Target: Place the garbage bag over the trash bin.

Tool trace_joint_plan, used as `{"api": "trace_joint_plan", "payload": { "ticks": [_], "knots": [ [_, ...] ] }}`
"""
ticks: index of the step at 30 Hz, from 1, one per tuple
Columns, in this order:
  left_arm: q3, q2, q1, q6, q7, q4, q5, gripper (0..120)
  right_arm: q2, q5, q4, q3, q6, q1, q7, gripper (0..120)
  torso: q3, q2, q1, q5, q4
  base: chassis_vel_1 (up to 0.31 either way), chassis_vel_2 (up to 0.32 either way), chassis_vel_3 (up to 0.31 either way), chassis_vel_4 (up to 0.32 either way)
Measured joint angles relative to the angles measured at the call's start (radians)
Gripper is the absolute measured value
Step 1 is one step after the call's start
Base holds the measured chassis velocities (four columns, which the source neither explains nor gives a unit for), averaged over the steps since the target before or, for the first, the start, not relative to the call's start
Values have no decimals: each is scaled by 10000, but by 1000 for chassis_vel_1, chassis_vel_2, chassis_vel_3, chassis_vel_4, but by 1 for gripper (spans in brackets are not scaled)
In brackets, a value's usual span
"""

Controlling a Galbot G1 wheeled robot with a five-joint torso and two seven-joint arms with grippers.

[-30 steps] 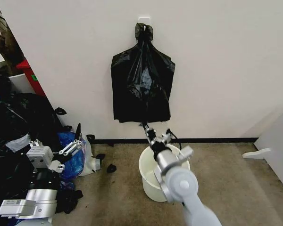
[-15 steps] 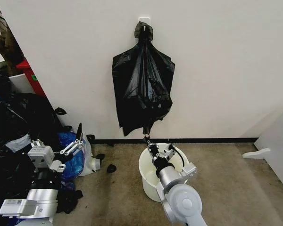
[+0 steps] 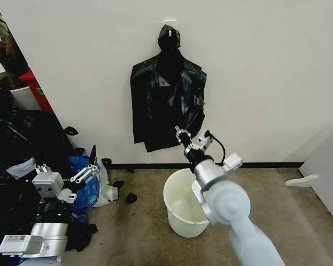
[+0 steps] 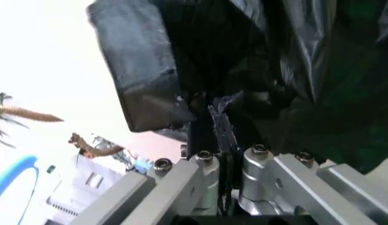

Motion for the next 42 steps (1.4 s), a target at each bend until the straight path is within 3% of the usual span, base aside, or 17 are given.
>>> {"api": "trace_joint_plan", "payload": {
  "ticks": [8, 11, 12, 15, 16, 18, 21, 25, 30, 35, 38, 42],
  "knots": [
    [-86, 725, -434, 417, -54, 0, -722, 100, -14, -107, -132, -172, -71, -41, -34, 0, 0, 0, 0, -2, 0, 0, 0, 0, 0],
    [-58, 1696, -928, 1007, -245, 0, -1690, 100, -98, -139, -218, -213, -75, -22, -42, 0, 0, 0, 0, -3, 0, 0, 0, 0, 0],
    [-58, 1696, -928, 1007, -245, 0, -1690, 100, -98, -139, -218, -213, -75, -22, -42, 0, 0, 0, 0, -3, 0, 0, 0, 0, 0],
    [84, 2931, -1688, 1531, -493, 122, -2701, 100, -139, -187, -331, -256, -101, 18, -49, 0, 0, 0, 0, -2, -1, 0, 0, 0, 0],
    [95, 3018, -1759, 1560, -503, 140, -2769, 100, -140, -189, -342, -260, -102, 23, -48, 0, 0, 0, 0, -2, -2, 0, 0, 0, 0],
    [231, 4002, -2636, 1898, -530, 432, -3498, 100, -89, -199, -462, -310, -103, 81, -6, 0, 0, 0, 1, -1, -4, 0, 0, 0, 0],
    [278, 4487, -2995, 2052, -454, 609, -3852, 100, -34, -225, -544, -333, -103, 97, 5, 0, 0, 0, 1, -3, -1, 0, 0, 0, 0],
    [541, 5737, -4188, 2643, -197, 983, -4938, 100, 213, -425, -792, -356, -105, 159, -6, 0, 0, 0, 1, 0, -2, 0, 0, 0, 0],
    [790, 6582, -5282, 3350, -1, 1095, -5605, 100, 412, -576, -1044, -573, -105, 346, -20, 0, 0, 0, 1, 3, -2, 0, 0, 0, 0],
    [1165, 6815, -6169, 3685, 140, 1329, -5734, 100, 491, -675, -1154, -761, -105, 463, -29, 0, -1, 0, 0, -1, 4, 0, 0, 0, 0],
    [2487, 6995, -8000, 4033, 190, 1862, -5820, 100, 525, -703, -1171, -855, -105, 495, -31, 0, 0, -1, 1, 1, -5, 0, 0, 0, 0],
    [3405, 7097, -9211, 4474, 248, 2156, -6058, 100, 489, -705, -1170, -840, -105, 500, -31, 0, 0, -1, 1, -1, 1, 0, 0, 0, 0]
  ]
}}
